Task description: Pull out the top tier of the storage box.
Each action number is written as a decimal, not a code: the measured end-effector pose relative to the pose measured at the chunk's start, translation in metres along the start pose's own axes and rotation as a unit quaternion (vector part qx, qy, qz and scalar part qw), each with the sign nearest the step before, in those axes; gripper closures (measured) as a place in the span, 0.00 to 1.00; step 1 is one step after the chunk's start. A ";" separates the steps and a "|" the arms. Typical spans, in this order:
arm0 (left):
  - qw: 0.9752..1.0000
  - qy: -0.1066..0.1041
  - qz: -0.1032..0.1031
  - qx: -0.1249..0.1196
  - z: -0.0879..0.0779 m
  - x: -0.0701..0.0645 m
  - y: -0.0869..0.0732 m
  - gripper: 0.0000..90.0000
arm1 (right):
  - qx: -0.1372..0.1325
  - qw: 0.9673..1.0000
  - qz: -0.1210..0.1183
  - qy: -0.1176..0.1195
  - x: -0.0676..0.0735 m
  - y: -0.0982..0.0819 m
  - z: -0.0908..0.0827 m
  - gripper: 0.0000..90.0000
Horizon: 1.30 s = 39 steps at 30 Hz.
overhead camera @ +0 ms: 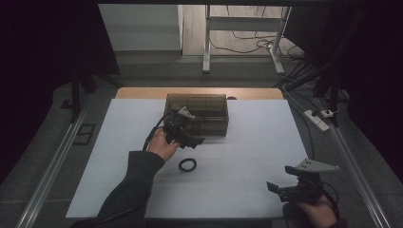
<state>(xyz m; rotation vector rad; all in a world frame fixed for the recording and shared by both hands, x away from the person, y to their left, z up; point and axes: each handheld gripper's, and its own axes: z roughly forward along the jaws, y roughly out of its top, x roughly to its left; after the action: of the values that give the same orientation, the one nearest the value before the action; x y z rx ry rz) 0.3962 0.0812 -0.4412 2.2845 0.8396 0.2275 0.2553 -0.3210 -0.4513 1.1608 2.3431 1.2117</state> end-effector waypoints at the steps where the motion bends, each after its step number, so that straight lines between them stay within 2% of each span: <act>1: 1.000 0.000 0.008 0.003 0.000 0.001 0.000 0.04 | 0.000 1.000 0.000 0.000 0.000 0.000 0.000 0.03; 4: 1.000 -0.005 0.017 0.004 -0.001 0.005 0.002 0.04 | 0.001 1.000 0.000 -0.001 0.000 0.000 0.000 0.03; 8: 0.999 -0.029 0.024 -0.006 -0.006 0.015 0.003 0.04 | 0.003 1.000 0.002 -0.002 0.000 0.000 0.001 0.03; 11: 0.999 -0.047 0.025 0.000 -0.008 0.022 0.004 0.03 | 0.003 1.000 0.002 -0.002 0.000 0.000 0.001 0.03; 14: 0.998 -0.047 0.040 0.009 -0.008 0.026 0.005 0.04 | 0.006 1.000 0.003 -0.002 0.000 0.000 0.001 0.03; 17: 0.998 -0.044 0.049 0.003 -0.009 0.030 0.007 0.08 | 0.008 1.000 0.003 -0.003 0.000 0.001 0.002 0.03; 21: 0.997 -0.046 0.059 0.002 -0.010 0.036 0.011 0.20 | 0.009 1.000 0.003 -0.004 0.000 0.001 0.002 0.03; 22: 0.997 -0.048 0.063 0.005 -0.010 0.038 0.012 0.24 | 0.009 1.000 0.003 -0.003 0.000 0.001 0.002 0.03; 23: 0.997 -0.047 0.065 0.007 -0.010 0.039 0.014 0.34 | 0.010 1.000 0.004 -0.004 0.000 0.001 0.002 0.03; 25: 0.997 -0.044 0.069 0.010 -0.009 0.041 0.016 0.37 | 0.010 1.000 0.004 -0.004 0.000 0.001 0.002 0.03; 30: 0.996 -0.043 0.077 0.013 -0.004 0.045 0.022 0.61 | 0.010 1.000 0.006 -0.003 -0.001 0.001 0.002 0.03; 33: 0.996 -0.037 0.084 0.014 0.000 0.044 0.025 0.71 | 0.010 1.000 0.006 -0.002 -0.001 0.001 0.002 0.03; 36: 0.996 -0.031 0.086 0.013 0.004 0.044 0.027 0.80 | 0.010 1.000 0.007 -0.001 -0.001 0.001 0.002 0.03; 39: 0.996 -0.026 0.088 0.019 0.008 0.045 0.029 0.84 | 0.009 1.000 0.007 -0.002 -0.001 0.001 0.002 0.03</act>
<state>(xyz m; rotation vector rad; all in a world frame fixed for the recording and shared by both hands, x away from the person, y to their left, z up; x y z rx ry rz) 0.4486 0.0883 -0.4315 2.3916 0.6214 0.2303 0.2576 -0.3205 -0.4522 1.1849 2.3532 1.1937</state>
